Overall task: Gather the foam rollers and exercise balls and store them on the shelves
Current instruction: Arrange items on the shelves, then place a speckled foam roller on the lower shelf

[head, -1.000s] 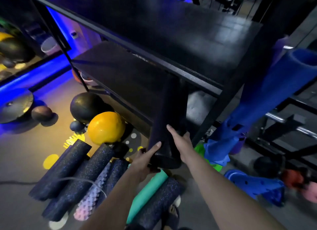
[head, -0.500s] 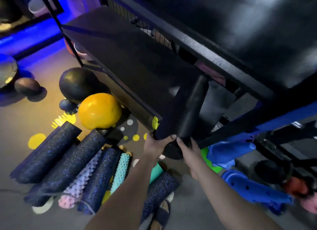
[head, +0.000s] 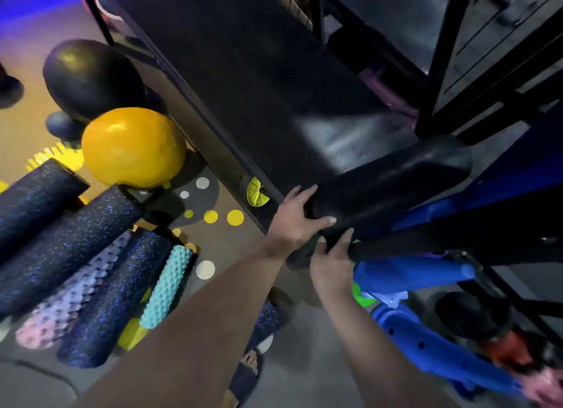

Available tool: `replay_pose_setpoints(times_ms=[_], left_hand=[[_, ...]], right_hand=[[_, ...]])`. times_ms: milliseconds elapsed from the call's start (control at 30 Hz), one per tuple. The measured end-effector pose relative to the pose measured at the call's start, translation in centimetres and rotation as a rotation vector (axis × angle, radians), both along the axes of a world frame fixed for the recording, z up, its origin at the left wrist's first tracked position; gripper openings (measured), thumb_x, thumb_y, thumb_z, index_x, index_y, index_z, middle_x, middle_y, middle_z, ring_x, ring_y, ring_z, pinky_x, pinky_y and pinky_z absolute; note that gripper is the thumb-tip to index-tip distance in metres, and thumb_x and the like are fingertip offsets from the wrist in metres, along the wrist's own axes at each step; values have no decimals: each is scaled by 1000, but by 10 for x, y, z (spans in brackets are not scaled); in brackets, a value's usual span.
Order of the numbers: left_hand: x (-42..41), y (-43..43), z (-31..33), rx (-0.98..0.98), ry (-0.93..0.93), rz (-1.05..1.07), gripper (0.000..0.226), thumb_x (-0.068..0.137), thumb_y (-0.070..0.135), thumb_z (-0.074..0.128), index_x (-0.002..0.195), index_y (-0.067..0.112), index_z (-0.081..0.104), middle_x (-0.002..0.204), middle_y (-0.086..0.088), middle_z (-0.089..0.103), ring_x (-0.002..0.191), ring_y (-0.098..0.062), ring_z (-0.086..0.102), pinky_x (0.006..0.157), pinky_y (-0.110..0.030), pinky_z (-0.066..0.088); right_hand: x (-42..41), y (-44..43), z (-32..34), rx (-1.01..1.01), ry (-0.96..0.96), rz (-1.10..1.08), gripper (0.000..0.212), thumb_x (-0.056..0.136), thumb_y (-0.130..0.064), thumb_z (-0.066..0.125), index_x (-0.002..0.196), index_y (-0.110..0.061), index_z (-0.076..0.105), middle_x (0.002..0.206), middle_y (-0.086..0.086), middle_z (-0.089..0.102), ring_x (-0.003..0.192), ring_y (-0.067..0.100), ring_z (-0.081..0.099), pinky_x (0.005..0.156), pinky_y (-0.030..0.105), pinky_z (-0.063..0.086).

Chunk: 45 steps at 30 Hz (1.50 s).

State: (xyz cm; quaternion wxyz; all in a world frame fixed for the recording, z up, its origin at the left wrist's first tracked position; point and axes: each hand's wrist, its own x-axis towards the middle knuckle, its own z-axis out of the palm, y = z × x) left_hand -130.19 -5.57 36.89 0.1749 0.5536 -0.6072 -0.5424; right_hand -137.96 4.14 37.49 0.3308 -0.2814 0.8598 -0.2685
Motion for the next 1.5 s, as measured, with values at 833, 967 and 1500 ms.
replay_pose_setpoints(times_ms=[833,967,1500], left_hand=[[303,222,-270,666,-219,298,26,92,33,64,105,55,59,117,-2,72,94,-23,71,95,-41,53],[311,247,-365,730,-136,286,27,100,15,59,122,29,63,106,-6,68,86,-19,60,71,-29,52],[360,223,-141,685,-302,-329,94,78,62,75,153,30,31,129,18,38,131,-4,40,101,-19,29]], right_hand=[[208,180,-290,508,-358,-331,91,71,-53,80,140,-2,50,136,13,62,126,29,59,110,37,44],[243,218,-431,528,-508,-512,121,51,-73,86,145,-9,45,135,9,63,122,27,62,110,39,45],[261,187,-216,424,-415,-513,143,12,-82,85,134,-16,55,118,-8,70,106,17,70,96,38,56]])
